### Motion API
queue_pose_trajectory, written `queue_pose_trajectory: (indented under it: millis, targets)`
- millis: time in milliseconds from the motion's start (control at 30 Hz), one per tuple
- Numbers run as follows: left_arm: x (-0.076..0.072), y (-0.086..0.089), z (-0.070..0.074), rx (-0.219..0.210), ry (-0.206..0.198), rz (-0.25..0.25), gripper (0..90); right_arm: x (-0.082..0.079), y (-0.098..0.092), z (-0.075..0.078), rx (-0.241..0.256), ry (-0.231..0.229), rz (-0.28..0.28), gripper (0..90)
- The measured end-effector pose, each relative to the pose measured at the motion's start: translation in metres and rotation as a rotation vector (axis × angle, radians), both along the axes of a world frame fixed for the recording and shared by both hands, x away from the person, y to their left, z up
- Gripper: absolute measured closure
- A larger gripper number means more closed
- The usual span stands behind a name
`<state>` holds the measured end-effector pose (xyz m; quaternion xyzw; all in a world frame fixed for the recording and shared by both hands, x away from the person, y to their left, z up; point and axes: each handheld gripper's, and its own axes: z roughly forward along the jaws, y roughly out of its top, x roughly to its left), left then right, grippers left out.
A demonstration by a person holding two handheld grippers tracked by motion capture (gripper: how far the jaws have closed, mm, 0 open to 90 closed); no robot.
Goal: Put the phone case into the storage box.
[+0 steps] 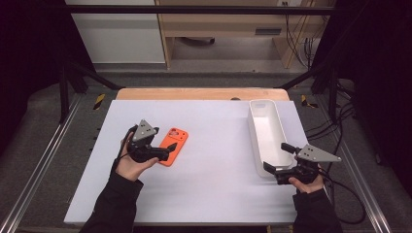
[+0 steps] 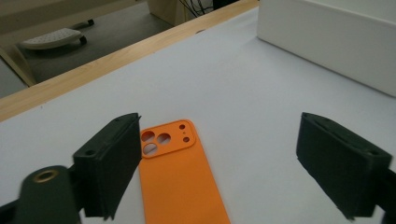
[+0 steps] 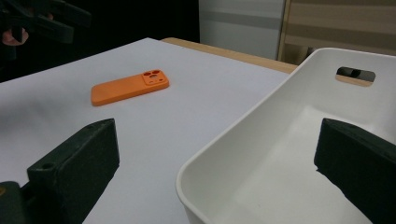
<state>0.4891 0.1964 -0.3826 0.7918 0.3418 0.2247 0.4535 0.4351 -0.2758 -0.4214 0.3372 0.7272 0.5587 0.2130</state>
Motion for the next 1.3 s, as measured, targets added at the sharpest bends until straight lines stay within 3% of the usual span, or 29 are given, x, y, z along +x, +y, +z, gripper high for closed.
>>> queue_pose_trajectory:
  millis: [200, 533, 800, 1100, 1300]
  targets:
    - [0.001, 0.005, 0.006, -0.037, -0.004, 0.024, 5.3, 0.000, 0.000, 0.000, 0.001, -0.001, -0.001, 0.4]
    - [0.006, 0.008, 0.014, -0.042, 0.009, 0.015, 2.2, 0.001, -0.001, 0.000, -0.007, -0.001, -0.004, 0.4]
    - [0.019, 0.003, 0.012, -0.029, 0.029, 0.008, 0.9, 0.000, -0.002, 0.001, -0.004, -0.004, -0.008, 0.4]
    - [0.037, -0.001, 0.000, 0.000, 0.080, 0.029, 0.0, 0.001, -0.002, 0.001, -0.007, -0.002, -0.007, 0.4]
    - [0.047, -0.005, -0.003, 0.012, 0.087, 0.038, 0.0, 0.001, -0.001, 0.000, -0.009, -0.001, -0.006, 0.4]
